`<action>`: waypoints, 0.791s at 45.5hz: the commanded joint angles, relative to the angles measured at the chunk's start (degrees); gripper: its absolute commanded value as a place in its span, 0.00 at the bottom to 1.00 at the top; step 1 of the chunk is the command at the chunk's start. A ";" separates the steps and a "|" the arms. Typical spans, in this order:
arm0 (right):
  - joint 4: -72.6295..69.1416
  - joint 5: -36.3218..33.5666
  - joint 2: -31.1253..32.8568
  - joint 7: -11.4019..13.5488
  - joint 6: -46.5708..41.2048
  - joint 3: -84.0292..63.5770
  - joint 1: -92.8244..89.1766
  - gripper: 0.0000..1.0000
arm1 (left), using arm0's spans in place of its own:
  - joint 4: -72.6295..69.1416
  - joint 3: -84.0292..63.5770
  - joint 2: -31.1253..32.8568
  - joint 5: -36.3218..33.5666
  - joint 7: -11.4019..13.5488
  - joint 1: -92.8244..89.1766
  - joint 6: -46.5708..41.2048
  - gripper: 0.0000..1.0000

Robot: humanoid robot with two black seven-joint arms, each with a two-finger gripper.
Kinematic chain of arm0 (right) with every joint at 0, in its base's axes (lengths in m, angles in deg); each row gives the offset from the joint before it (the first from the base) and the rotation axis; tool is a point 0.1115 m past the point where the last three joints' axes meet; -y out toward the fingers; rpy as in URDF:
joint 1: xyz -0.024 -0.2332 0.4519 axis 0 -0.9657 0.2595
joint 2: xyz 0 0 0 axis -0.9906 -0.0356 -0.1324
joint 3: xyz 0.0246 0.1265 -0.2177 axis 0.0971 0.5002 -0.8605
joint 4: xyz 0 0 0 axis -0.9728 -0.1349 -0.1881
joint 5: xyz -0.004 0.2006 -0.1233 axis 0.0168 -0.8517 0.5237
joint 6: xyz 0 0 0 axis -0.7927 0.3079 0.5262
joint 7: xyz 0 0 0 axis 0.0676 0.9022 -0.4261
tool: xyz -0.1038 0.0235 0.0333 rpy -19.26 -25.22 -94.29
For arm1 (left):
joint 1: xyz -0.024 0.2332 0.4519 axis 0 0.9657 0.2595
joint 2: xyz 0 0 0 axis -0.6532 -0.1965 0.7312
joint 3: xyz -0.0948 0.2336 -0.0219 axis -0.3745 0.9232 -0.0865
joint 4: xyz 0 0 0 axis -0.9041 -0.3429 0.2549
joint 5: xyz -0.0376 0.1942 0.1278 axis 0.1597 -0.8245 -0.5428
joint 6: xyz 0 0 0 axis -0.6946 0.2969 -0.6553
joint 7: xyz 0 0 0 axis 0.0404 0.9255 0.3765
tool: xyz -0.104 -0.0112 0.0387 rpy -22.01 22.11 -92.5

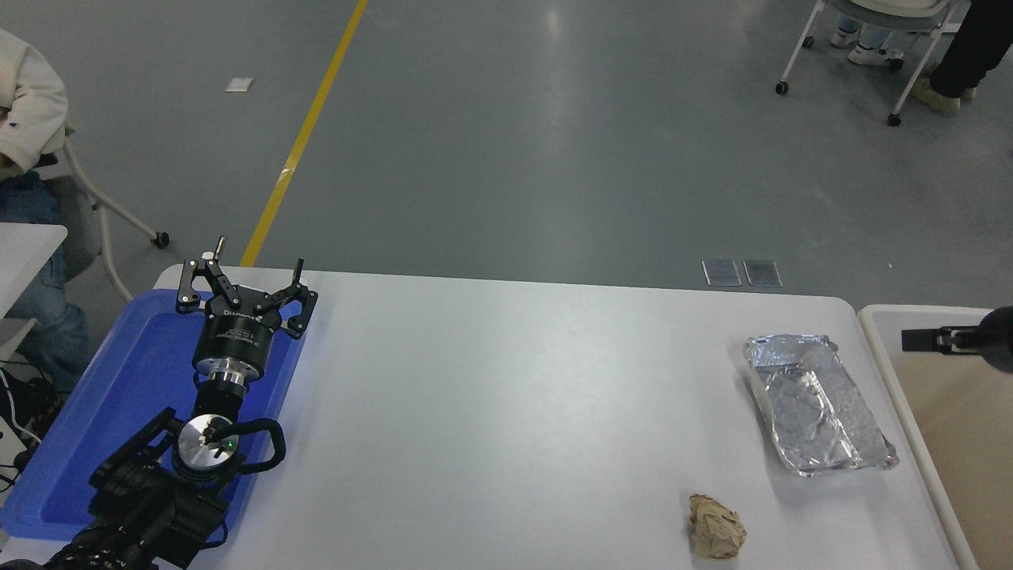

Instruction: Pick up paper cup place in dustbin

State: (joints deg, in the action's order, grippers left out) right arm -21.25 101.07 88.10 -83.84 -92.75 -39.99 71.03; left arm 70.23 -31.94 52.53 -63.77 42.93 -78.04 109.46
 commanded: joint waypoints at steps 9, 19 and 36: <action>-19.05 -2.71 -6.68 0.82 0.15 -7.89 16.44 1.00 | -0.01 0.00 0.00 0.01 0.00 0.00 0.00 1.00; -22.30 -10.88 -14.76 0.74 -0.20 -14.30 25.67 1.00 | -0.01 0.00 0.00 0.01 0.00 0.00 0.00 1.00; -27.58 -15.45 -29.71 0.65 -1.87 -17.30 36.13 1.00 | -0.01 0.00 0.00 0.01 0.00 0.00 0.00 1.00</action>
State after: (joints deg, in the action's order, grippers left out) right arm -45.59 89.30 67.10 -83.12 -93.18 -55.51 100.82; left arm 70.22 -31.92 52.53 -63.77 42.92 -78.04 109.46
